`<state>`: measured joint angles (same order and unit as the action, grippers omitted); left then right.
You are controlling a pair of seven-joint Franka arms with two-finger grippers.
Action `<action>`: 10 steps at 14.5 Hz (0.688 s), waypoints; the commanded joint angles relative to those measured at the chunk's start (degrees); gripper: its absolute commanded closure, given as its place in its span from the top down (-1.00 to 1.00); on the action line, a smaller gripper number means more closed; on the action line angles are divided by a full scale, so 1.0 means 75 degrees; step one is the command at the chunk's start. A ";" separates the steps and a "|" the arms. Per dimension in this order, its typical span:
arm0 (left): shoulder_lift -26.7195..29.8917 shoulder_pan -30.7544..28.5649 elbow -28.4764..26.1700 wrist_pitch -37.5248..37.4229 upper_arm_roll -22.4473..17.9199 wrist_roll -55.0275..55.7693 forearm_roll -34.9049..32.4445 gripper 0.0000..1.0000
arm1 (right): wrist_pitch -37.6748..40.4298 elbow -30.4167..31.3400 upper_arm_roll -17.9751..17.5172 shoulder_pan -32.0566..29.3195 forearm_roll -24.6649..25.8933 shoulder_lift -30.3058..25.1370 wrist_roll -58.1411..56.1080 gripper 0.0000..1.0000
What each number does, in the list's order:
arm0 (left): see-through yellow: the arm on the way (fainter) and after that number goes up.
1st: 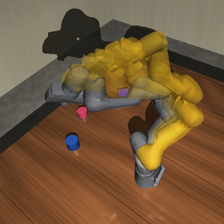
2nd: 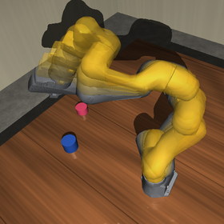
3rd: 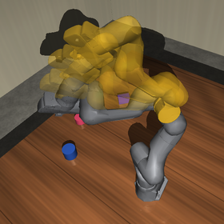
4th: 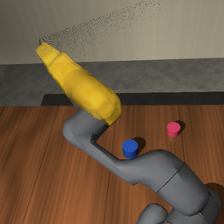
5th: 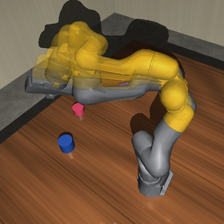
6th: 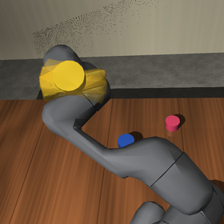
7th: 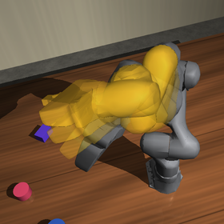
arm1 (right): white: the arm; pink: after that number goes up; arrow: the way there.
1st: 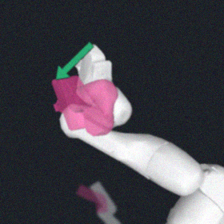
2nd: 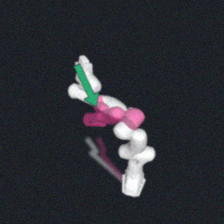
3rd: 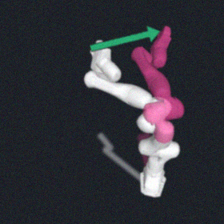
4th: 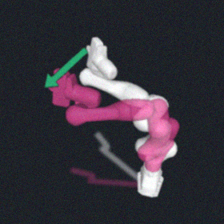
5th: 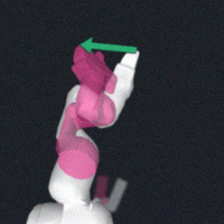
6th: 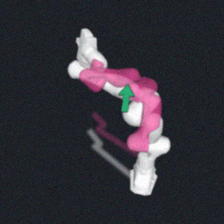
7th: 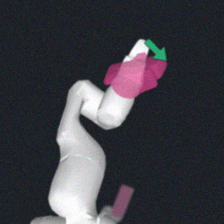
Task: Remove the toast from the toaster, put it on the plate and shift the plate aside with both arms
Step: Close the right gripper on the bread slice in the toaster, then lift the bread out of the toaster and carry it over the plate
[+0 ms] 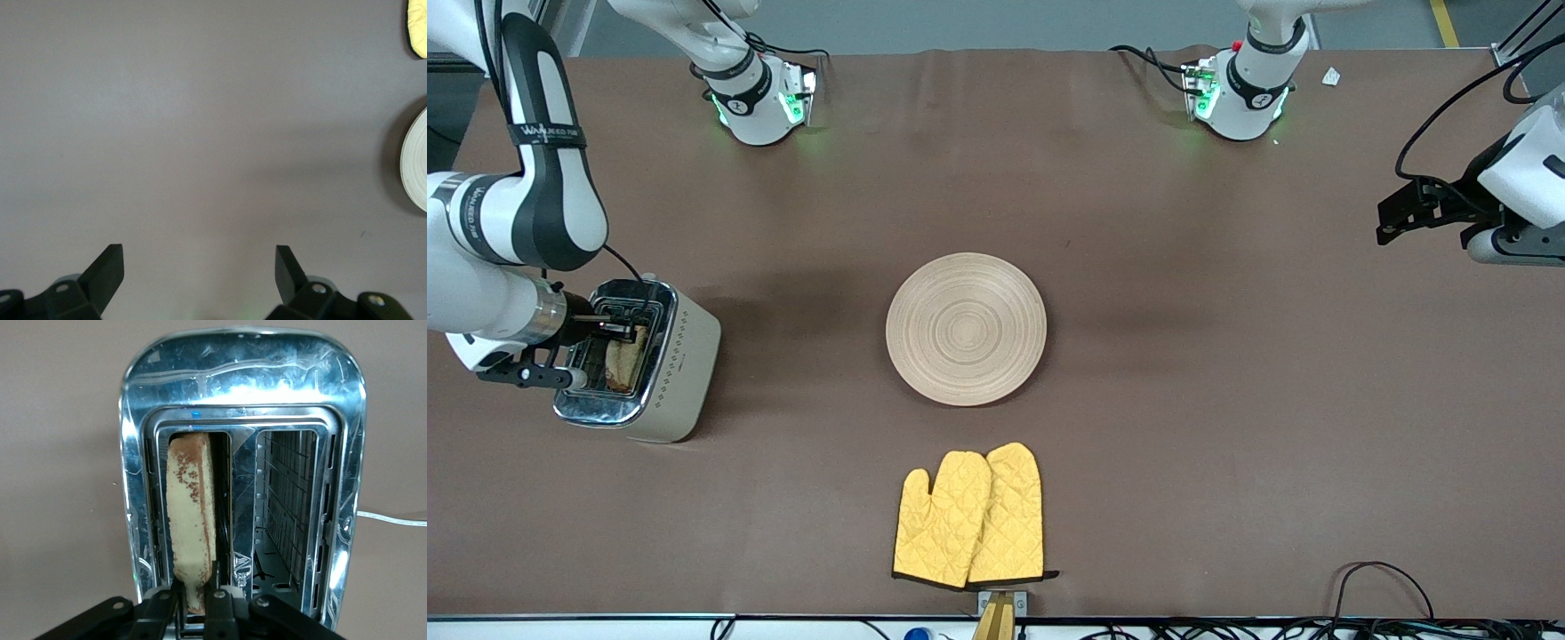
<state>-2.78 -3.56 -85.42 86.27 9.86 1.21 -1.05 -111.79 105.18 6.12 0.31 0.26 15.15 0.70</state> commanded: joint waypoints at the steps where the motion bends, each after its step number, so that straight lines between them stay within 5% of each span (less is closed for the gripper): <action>1: 0.0008 0.0006 -0.0001 -0.0112 0.0009 0.0002 0.0047 1.00 | 0.1210 -0.0813 -0.0078 0.0448 -0.0129 -0.0284 0.0164 -0.99; 5: 0.0008 -0.0006 -0.0071 -0.0112 0.0009 0.0002 0.0058 1.00 | 0.3115 -0.2235 -0.0089 0.1783 -0.0128 -0.0368 0.1346 -0.99; 10: -0.0132 -0.0356 -0.0352 -0.0101 -0.0061 0.0038 0.1088 1.00 | 0.1657 -0.1360 -0.0090 0.3705 -0.0525 -0.0286 0.3630 -0.99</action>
<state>-3.23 -4.39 -87.16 85.92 9.58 1.45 4.43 -93.29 90.14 4.60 23.78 -1.18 12.65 22.69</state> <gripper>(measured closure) 0.000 0.885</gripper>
